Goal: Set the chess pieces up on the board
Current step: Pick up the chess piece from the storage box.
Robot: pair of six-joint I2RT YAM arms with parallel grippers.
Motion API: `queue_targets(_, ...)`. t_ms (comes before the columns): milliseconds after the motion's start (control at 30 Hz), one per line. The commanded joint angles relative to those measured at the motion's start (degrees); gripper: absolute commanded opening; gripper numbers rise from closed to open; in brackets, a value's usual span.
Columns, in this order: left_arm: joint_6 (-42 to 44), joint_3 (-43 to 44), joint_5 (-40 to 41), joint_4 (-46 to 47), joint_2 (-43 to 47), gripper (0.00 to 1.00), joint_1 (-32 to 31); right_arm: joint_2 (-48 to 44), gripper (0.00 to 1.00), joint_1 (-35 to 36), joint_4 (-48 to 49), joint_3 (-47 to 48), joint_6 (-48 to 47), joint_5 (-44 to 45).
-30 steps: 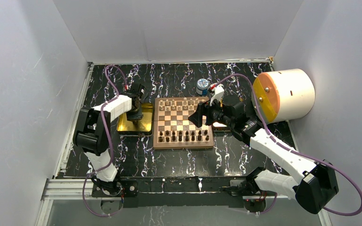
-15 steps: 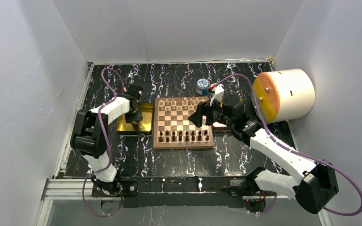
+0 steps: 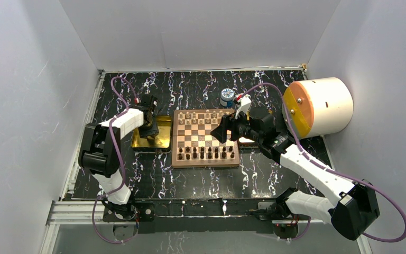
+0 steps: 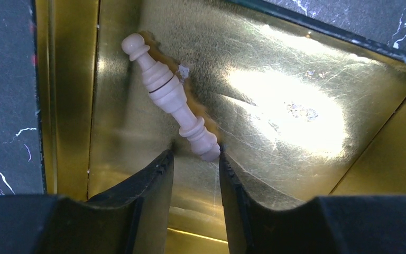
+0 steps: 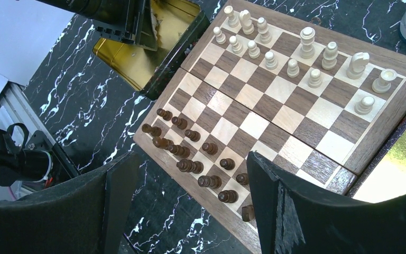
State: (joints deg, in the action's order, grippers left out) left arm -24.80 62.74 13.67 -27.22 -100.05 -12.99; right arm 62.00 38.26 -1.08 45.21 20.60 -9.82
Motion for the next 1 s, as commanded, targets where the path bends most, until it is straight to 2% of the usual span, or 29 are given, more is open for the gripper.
queue_targets(0, -1.4, 2.2, 0.5, -0.1, -0.5, 0.36, 0.6, -0.6, 0.83, -0.1, 3.7, 0.3, 0.0, -0.5)
queue_targets(200, -2.3, 2.9, -0.9, 1.3, -1.7, 0.41, 0.6, -0.6, 0.83, -0.1, 3.7, 0.4, -0.1, -0.3)
queue_targets(367, -2.7, 3.1, 1.0, 1.5, -2.4, 0.4, 0.7, -0.5, 0.83, -0.1, 3.6, 0.5, -0.1, -0.3)
queue_targets(600, -3.2, 2.3, 1.9, 1.7, -3.0, 0.28, 0.7, -0.5, 0.83, -0.1, 3.8, 0.0, -0.1, -0.5)
queue_targets(800, -1.7, 1.7, -2.0, 0.6, -1.1, 0.14, 0.7, -0.5, 0.83, -0.1, 3.4, 0.4, -0.6, -0.1)
queue_targets(967, 0.7, 2.2, -3.9, -2.0, 1.5, 0.09, 0.7, -0.4, 0.84, -0.1, 3.3, 0.7, -0.8, 0.3)
